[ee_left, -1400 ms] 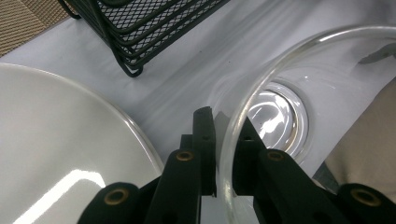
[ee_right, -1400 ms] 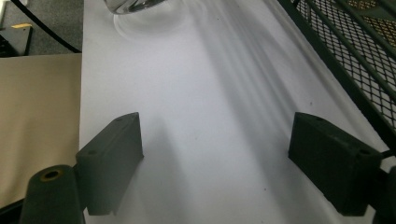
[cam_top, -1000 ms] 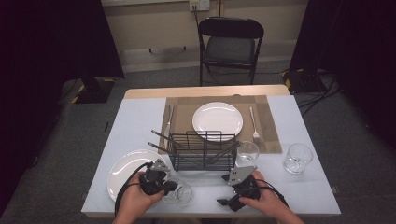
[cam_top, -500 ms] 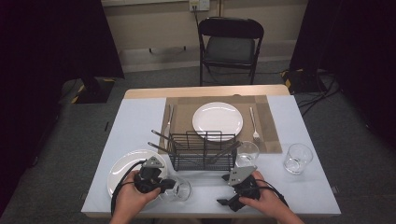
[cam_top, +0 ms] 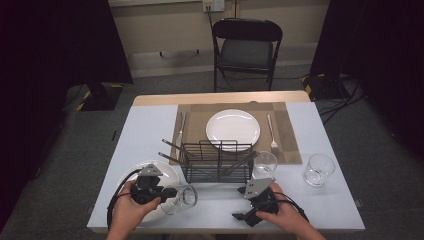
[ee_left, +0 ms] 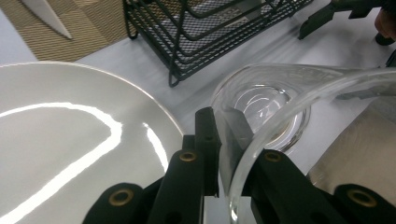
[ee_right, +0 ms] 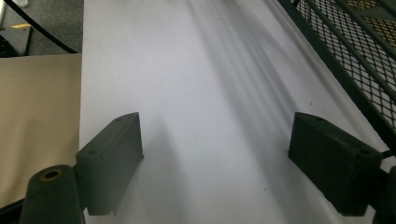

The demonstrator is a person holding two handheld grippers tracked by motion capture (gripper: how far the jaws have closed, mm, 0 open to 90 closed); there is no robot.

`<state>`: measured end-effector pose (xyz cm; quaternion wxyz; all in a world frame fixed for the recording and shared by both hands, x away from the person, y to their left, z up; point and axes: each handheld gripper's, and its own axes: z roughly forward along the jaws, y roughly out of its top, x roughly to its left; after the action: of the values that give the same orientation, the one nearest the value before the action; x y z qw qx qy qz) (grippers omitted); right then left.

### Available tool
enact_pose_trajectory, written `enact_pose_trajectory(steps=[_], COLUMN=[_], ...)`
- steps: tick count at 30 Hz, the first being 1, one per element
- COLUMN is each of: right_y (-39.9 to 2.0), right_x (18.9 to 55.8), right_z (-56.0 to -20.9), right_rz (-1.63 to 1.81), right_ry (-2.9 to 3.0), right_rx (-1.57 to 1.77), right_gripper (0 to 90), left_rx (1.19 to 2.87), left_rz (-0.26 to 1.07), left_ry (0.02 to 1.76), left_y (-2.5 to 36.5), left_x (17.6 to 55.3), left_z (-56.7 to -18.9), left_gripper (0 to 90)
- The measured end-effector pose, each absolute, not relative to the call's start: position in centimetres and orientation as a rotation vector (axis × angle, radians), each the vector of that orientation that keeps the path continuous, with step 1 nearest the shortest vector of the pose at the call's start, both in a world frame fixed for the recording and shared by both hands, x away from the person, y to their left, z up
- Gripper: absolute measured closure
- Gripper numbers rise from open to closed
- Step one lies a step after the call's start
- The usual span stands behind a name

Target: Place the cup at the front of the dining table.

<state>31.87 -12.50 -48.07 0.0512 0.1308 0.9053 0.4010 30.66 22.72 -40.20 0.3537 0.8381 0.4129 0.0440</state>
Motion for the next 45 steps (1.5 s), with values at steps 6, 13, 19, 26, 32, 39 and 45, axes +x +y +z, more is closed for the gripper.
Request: enact_pose_trajectory(steps=[6,13,19,26,32,39,45], right_y=[-12.5,-12.5,-12.5,-12.5,-12.5,-12.5,-12.5], right_x=[31.9,31.9,31.9,31.9,31.9,31.9,31.9], right_z=[-48.1,-48.1,-48.1,-48.1,-48.1,-48.1,-48.1], right_rz=[1.22,1.219,1.22,1.221,1.22,1.22,1.221], right_ry=[2.754,2.753,2.752,2.752,2.752,2.753,2.753], right_rx=[0.398,0.396,0.393,0.393,0.393,0.399,0.397], right_gripper=[16.1,16.1,16.1,16.1,16.1,16.1,16.1], left_rx=[2.145,2.129,2.101,2.078,2.059,2.045,2.048], left_rz=[0.131,0.138,0.146,0.163,0.178,0.193,0.202], left_ry=[1.092,1.101,1.128,1.151,1.171,1.197,1.214], left_y=[23.7,24.7,25.5,26.4,27.1,27.7,28.1], left_x=[30.6,30.7,30.9,31.3,31.8,32.3,32.7], left_z=[-39.8,-39.4,-39.2,-38.8,-38.7,-38.6,-38.7], left_gripper=[85.2,85.3,85.3,85.3,85.2,85.3,85.3])
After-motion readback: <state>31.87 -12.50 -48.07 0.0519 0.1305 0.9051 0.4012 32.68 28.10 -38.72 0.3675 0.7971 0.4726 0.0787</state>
